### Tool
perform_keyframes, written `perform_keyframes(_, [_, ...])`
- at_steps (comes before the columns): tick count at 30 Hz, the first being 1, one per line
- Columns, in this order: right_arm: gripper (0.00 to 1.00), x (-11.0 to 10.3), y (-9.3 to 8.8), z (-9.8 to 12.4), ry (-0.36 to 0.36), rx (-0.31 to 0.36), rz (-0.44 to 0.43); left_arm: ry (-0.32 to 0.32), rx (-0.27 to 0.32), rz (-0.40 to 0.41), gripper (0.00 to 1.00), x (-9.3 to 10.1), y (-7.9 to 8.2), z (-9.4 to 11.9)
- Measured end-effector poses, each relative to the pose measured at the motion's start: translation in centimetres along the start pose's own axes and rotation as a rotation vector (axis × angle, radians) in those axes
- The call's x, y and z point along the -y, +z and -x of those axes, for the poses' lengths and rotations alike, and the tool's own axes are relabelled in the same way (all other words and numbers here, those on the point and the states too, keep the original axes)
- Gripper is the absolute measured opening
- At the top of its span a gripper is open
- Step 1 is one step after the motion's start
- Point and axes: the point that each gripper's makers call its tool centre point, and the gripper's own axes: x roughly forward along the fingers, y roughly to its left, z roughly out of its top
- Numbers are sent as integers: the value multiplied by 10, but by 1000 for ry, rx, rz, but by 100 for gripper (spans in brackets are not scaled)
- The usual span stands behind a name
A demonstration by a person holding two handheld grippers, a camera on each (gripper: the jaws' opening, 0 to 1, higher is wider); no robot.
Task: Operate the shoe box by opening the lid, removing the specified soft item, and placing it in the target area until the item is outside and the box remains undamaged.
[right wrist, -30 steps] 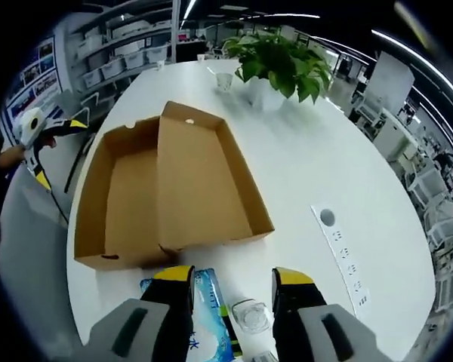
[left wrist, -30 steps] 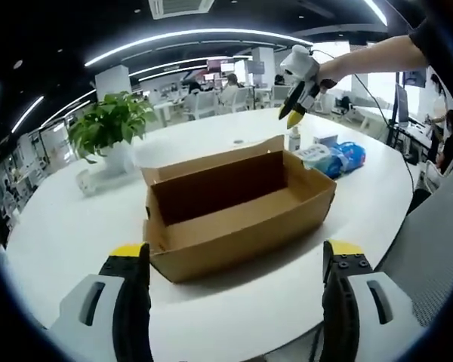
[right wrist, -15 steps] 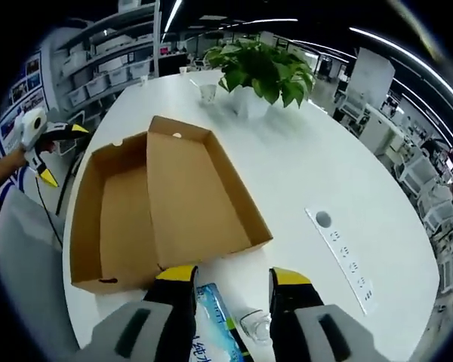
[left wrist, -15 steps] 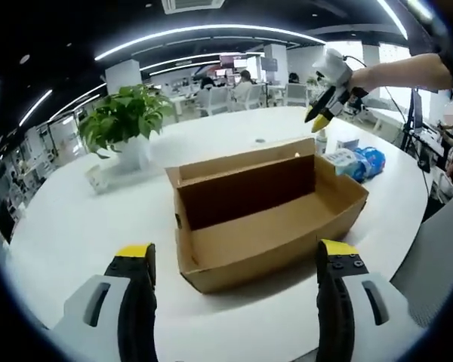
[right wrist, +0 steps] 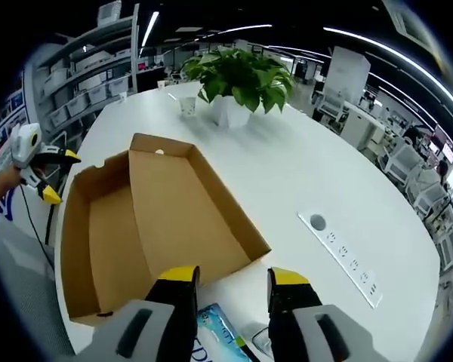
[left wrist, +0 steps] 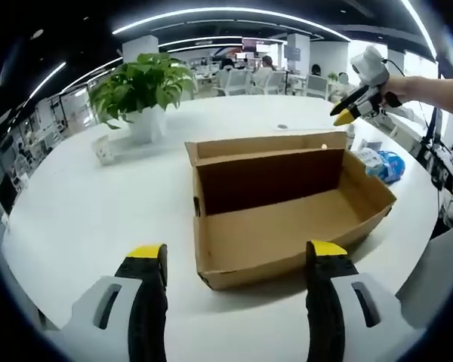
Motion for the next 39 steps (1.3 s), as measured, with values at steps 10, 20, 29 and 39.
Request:
perform_keyframes(10, [21, 24, 3, -12, -135, 36, -83, 13, -51, 65, 47, -1, -9, -11])
perform_keyframes(20, [20, 25, -5, -30, -133, 30, -359, 59, -48, 142, 32, -15, -12, -16])
perform_keyframes(29, [20, 16, -16, -48, -138, -22, -401, 67, -52, 233, 16, -28, -18, -20])
perform_keyframes(39, [12, 8, -22, -59, -125, -54, -433, 85, -62, 271, 7, -34, -21, -23])
